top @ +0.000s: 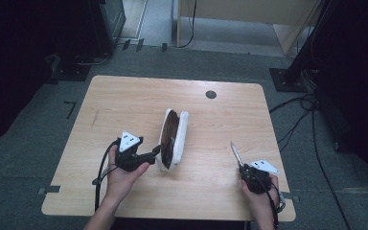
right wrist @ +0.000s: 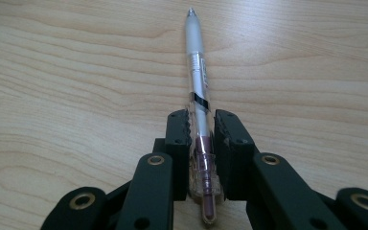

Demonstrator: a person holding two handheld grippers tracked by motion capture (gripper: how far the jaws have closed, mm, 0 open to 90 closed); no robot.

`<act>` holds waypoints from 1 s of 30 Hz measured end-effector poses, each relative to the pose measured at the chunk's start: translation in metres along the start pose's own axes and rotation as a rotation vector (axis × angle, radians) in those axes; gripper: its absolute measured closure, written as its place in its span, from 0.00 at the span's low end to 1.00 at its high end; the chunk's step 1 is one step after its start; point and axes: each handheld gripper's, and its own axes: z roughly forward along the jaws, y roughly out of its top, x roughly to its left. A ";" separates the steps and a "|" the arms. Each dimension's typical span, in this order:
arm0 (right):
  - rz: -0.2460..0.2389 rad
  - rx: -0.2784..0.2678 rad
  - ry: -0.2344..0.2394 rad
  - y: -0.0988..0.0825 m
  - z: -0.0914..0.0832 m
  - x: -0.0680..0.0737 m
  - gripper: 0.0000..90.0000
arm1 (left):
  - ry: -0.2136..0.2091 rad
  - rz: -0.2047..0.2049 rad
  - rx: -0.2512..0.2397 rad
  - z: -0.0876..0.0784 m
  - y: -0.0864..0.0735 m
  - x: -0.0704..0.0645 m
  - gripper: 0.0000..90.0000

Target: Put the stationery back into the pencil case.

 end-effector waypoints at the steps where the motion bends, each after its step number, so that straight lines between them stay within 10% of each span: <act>1: -0.007 0.000 0.000 0.000 0.000 0.000 0.86 | -0.002 -0.003 0.000 0.000 0.000 -0.001 0.30; 16: -0.090 -0.072 0.079 0.018 -0.021 0.015 0.86 | -0.061 0.039 0.000 0.002 0.007 -0.009 0.28; 30: -0.193 -0.151 0.255 0.070 -0.043 0.067 0.86 | -0.100 0.064 -0.009 0.000 0.013 -0.011 0.28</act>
